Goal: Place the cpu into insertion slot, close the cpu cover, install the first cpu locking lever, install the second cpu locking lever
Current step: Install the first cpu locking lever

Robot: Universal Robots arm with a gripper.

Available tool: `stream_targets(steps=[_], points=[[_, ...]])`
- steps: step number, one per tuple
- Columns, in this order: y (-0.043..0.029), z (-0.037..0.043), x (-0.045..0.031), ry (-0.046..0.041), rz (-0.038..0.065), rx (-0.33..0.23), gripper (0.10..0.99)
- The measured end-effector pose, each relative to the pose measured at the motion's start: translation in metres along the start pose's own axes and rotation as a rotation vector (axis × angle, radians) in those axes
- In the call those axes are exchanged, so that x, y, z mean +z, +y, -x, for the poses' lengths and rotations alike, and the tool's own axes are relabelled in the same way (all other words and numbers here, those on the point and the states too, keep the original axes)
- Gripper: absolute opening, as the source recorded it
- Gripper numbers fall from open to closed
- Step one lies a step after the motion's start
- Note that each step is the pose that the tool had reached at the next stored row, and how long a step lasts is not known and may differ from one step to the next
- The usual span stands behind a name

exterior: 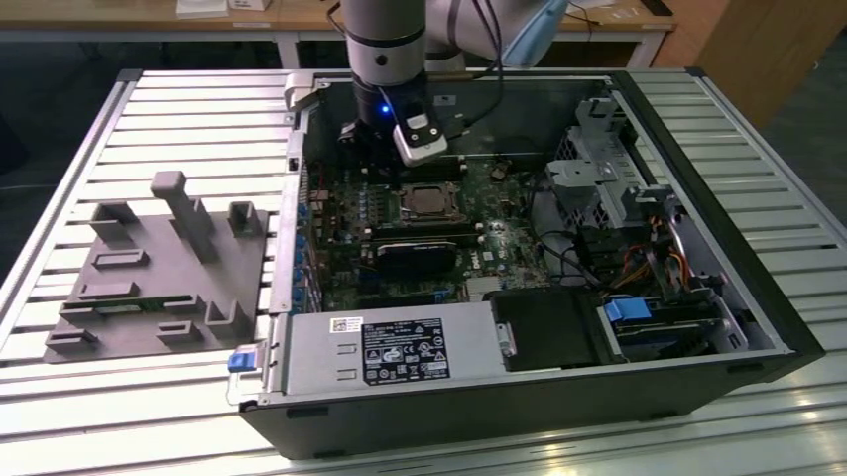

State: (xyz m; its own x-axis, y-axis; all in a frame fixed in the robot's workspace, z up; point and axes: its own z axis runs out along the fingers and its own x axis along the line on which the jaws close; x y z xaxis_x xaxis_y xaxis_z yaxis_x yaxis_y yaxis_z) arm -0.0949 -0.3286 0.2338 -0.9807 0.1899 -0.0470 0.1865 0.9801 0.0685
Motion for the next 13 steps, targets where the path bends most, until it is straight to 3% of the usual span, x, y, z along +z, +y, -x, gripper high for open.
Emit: stream_targets(steps=[4,6,10,13], points=[[-0.0009,-0.0047,-0.0003,0.0005,0.003,0.0,0.102],[-0.0013,-0.0066,-0.0004,0.0018,0.01,0.001,0.102],[-0.002,-0.0103,-0.0006,0.0078,0.042,0.002,0.102],[-0.0027,-0.0136,-0.0008,0.0139,0.073,0.004,0.102]])
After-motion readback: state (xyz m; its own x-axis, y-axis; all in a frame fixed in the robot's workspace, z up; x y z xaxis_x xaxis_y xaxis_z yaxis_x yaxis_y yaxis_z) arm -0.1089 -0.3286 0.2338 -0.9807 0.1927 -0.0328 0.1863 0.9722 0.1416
